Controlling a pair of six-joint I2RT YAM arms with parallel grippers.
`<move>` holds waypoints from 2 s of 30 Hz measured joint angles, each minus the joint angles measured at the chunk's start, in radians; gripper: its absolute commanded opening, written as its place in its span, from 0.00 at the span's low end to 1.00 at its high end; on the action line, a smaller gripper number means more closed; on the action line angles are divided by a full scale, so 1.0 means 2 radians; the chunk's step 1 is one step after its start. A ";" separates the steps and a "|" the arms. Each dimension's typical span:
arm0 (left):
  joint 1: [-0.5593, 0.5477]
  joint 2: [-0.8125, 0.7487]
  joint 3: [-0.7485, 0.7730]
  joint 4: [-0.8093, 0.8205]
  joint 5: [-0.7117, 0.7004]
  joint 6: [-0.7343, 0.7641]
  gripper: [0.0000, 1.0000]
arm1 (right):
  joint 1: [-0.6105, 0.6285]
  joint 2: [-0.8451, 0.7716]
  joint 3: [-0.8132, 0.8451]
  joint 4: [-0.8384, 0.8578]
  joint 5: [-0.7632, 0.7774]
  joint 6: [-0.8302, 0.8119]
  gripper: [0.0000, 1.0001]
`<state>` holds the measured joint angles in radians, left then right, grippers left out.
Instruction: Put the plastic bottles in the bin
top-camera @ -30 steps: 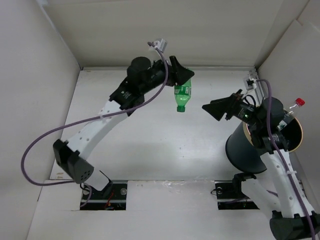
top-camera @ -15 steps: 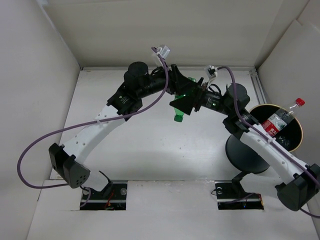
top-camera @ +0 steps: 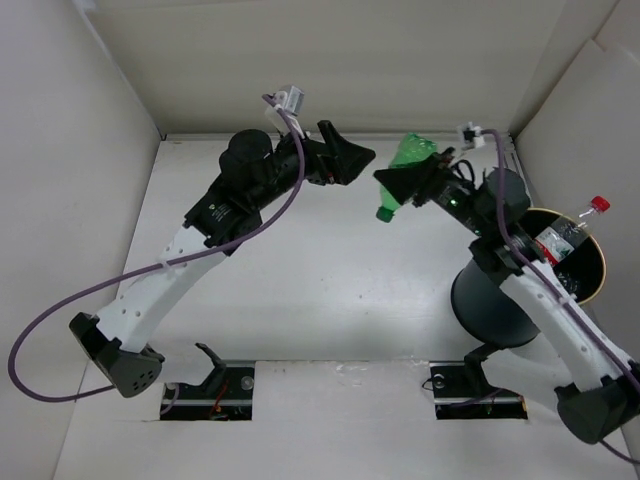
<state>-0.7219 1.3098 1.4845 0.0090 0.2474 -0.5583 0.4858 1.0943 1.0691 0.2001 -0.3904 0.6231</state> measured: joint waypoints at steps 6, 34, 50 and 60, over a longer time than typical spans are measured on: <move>0.002 -0.021 0.023 -0.063 -0.110 0.009 1.00 | -0.075 -0.123 0.013 -0.156 0.163 -0.051 0.00; 0.002 -0.114 -0.112 -0.127 -0.159 0.036 1.00 | -0.181 -0.174 0.045 -0.518 0.698 0.063 1.00; 0.001 -0.112 -0.072 -0.209 -0.251 0.063 1.00 | -0.062 -0.107 0.148 -0.453 0.483 -0.016 1.00; -0.041 -0.184 -0.075 -0.231 -0.228 0.106 1.00 | 0.332 0.009 0.175 -0.433 0.522 -0.007 1.00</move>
<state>-0.8043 0.9409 1.3350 -0.4530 -0.2092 -0.3454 1.1492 1.1122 1.4200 -0.6662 0.6544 0.6090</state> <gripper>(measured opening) 0.997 0.999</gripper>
